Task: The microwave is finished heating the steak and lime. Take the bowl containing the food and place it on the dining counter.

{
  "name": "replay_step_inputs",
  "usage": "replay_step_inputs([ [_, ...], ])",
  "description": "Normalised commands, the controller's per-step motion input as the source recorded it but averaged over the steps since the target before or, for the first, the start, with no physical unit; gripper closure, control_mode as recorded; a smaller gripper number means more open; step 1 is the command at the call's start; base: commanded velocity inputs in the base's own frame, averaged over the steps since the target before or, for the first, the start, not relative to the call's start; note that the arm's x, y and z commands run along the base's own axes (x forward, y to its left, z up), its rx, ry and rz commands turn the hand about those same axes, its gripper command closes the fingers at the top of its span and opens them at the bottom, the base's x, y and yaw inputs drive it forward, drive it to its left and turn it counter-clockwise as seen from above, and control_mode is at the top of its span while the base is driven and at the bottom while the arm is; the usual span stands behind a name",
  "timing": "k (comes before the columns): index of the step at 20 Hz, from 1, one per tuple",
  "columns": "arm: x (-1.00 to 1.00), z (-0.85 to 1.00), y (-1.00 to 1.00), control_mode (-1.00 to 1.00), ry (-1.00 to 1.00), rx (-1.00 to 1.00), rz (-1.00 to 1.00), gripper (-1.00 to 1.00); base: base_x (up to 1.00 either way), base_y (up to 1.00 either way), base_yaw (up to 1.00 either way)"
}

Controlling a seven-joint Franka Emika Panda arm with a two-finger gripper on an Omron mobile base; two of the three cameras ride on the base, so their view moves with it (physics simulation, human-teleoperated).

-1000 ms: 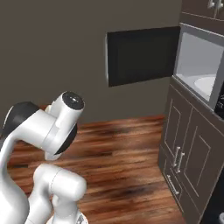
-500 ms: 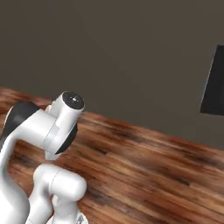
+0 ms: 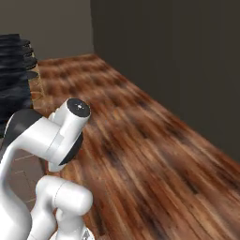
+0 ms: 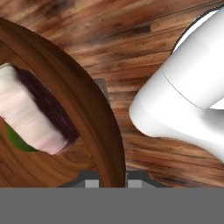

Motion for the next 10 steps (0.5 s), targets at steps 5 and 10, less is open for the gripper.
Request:
replay_step_inputs([
  [5,0.00,0.00,0.00,1.00,0.00,0.00,0.00,1.00,0.10,0.00,0.88],
  [10,0.00,0.00,0.00,1.00,0.00,0.00,0.00,1.00,0.80,0.11,0.55],
])
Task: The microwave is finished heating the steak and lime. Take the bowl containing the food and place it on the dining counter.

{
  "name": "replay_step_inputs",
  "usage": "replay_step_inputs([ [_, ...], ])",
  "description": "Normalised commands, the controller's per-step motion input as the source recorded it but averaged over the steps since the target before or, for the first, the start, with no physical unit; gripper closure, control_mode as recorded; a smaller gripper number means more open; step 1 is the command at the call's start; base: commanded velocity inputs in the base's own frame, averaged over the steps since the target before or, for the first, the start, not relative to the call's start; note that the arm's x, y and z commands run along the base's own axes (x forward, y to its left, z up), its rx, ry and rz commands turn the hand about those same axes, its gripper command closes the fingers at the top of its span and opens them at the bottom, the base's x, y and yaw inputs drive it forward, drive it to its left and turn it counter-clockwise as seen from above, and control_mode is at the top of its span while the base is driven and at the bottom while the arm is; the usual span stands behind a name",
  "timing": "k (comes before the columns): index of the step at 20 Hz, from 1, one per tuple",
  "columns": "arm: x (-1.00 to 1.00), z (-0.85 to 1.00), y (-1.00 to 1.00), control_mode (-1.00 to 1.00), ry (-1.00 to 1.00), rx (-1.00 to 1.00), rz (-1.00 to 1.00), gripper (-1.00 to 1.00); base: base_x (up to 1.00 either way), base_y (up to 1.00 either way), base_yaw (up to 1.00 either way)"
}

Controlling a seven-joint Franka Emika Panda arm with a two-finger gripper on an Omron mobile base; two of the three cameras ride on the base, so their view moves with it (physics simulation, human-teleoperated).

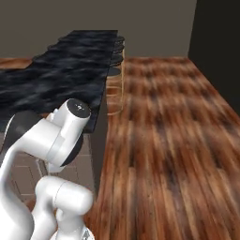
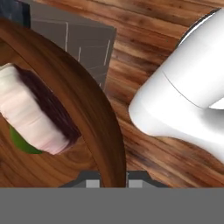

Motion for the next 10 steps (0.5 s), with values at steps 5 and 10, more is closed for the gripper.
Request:
replay_step_inputs([
  [5,0.00,0.00,0.00,1.00,0.00,0.00,0.00,1.00,0.95,-0.48,0.20],
  [10,0.00,0.00,0.00,1.00,0.00,0.00,0.00,1.00,0.51,-1.00,0.20],
])
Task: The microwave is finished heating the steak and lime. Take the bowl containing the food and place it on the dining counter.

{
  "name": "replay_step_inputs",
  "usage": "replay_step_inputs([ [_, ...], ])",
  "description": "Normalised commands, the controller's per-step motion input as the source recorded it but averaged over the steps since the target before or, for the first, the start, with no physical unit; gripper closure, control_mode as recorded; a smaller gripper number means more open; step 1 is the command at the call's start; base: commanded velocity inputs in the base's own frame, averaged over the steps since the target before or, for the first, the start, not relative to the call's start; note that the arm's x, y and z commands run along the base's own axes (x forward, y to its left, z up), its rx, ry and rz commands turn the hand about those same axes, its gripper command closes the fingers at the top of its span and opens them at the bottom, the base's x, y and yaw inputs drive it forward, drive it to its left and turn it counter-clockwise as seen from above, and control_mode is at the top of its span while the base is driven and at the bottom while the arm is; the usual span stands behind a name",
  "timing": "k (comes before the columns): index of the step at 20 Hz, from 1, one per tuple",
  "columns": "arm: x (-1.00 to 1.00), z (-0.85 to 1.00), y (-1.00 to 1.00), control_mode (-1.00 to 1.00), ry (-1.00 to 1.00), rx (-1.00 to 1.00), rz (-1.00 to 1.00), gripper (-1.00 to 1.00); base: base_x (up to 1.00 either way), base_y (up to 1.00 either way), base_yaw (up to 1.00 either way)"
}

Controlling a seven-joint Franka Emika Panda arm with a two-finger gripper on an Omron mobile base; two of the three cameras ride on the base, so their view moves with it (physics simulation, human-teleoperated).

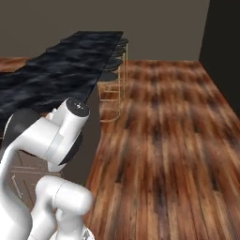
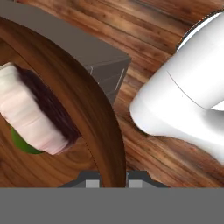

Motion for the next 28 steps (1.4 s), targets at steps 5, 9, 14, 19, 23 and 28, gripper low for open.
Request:
replay_step_inputs([
  [5,0.00,0.00,0.00,1.00,0.00,0.00,0.00,1.00,0.70,-1.00,0.21],
  [9,0.00,0.00,0.00,1.00,0.00,0.00,0.00,1.00,1.00,-0.98,0.31],
  [14,0.00,0.00,0.00,1.00,0.00,0.00,0.00,1.00,1.00,-0.87,0.31],
  [19,0.00,0.00,0.00,1.00,0.00,0.00,0.00,1.00,1.00,-0.62,0.31],
  [23,0.00,0.00,0.00,1.00,0.00,0.00,0.00,1.00,1.00,-0.07,0.59],
  [28,0.00,0.00,0.00,1.00,0.00,0.00,0.00,1.00,1.00,-0.17,0.61],
])
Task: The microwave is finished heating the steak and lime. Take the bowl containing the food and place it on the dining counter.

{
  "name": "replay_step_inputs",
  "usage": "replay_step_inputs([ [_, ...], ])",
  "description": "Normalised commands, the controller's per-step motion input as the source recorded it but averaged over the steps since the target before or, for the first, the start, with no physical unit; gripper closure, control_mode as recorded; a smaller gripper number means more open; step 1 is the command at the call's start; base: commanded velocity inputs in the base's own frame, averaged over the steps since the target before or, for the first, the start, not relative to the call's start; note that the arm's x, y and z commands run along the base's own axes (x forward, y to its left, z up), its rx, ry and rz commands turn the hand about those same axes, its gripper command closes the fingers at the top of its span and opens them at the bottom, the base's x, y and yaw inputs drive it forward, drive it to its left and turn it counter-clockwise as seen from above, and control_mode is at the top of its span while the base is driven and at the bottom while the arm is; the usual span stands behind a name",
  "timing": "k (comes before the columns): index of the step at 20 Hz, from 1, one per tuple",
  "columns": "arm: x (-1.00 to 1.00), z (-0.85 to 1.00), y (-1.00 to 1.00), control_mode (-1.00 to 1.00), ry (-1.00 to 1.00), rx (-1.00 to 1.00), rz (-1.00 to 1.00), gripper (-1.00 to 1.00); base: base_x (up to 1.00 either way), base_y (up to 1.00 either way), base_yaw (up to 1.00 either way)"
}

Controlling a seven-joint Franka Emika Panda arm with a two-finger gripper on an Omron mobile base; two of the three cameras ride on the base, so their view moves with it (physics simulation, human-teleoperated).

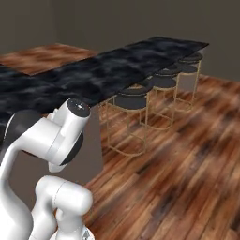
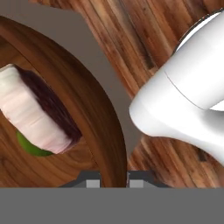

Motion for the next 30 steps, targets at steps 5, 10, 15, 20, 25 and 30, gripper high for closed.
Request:
replay_step_inputs([
  [5,0.00,0.00,0.00,1.00,0.00,0.00,0.00,1.00,1.00,-0.65,0.45],
  [10,0.00,0.00,0.00,1.00,0.00,0.00,0.00,1.00,1.00,-0.56,0.33],
  [15,0.00,0.00,0.00,1.00,0.00,0.00,0.00,1.00,1.00,-0.56,0.25],
  [20,0.00,0.00,0.00,1.00,0.00,0.00,0.00,1.00,1.00,-0.27,0.13],
  [25,0.00,0.00,0.00,1.00,0.00,0.00,0.00,1.00,1.00,0.01,0.02],
  [30,0.20,0.00,0.02,-1.00,0.00,0.00,0.00,1.00,0.80,0.13,0.00],
])
